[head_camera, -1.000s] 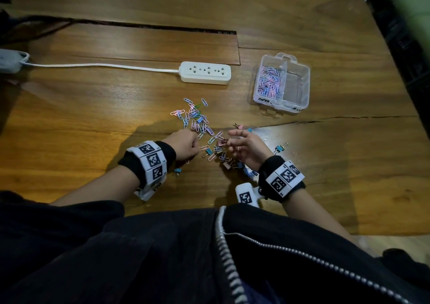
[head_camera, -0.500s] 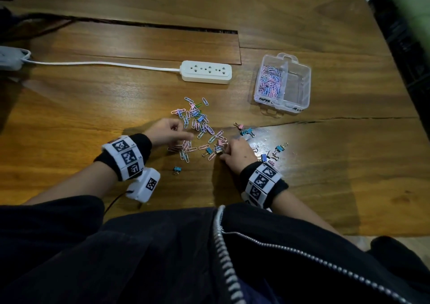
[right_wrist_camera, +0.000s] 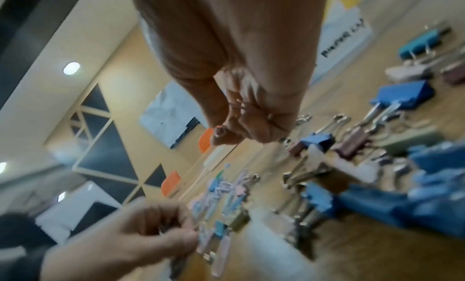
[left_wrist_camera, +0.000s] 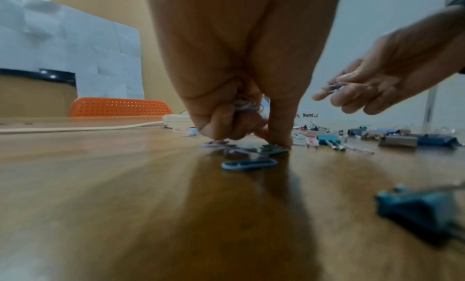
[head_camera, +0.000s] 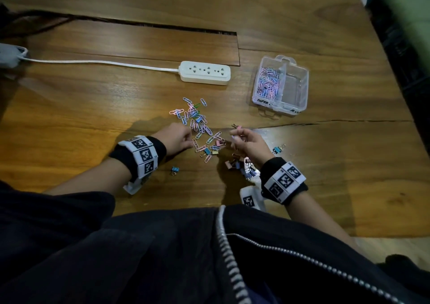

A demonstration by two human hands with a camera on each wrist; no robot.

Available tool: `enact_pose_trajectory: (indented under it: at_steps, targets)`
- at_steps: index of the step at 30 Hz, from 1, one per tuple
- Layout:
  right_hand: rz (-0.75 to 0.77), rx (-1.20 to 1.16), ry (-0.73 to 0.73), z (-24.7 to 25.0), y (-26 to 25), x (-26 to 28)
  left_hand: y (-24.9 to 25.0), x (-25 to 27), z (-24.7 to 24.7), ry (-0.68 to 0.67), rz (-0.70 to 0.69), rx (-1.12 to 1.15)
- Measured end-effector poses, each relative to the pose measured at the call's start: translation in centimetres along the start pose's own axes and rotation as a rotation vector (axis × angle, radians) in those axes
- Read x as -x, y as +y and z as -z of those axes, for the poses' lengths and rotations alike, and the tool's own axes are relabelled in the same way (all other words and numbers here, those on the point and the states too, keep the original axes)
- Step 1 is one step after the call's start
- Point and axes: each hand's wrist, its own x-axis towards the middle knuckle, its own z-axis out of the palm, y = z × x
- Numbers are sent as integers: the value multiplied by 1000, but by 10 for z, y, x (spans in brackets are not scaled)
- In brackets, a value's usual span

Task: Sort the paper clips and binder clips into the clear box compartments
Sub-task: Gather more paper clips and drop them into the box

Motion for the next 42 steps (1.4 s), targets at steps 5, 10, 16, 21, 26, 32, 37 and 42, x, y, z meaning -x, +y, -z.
enact_pose_trajectory:
  at_steps: [5,10,16,21,26,32,37,42]
  targets:
    - [-168,-434,-94,-4,-15,2,-4,-4,-1,67,61,368]
    - [-89,-58,-70,-23,-14,-7,-4,2,11,-26,149,1271]
    - [137,798,-7,-37,3,-17,6,-2,13,-62,165,1247]
    - [194,949,-52,-32,8,-15,17,-6,-2,41,99,296]
    - [178,1005,-98,-27,6,-13,25,-9,-6,24,-11,18]
    - [120,739,-60,-25,5,-12,28,-12,-7,-48,24,139]
    - [29,106,-137,-14,5,-4,17,-2,9,-86,136,1136]
    - [-88,-263,-286,-11,3,1,7,10,24,-115,120,1403]
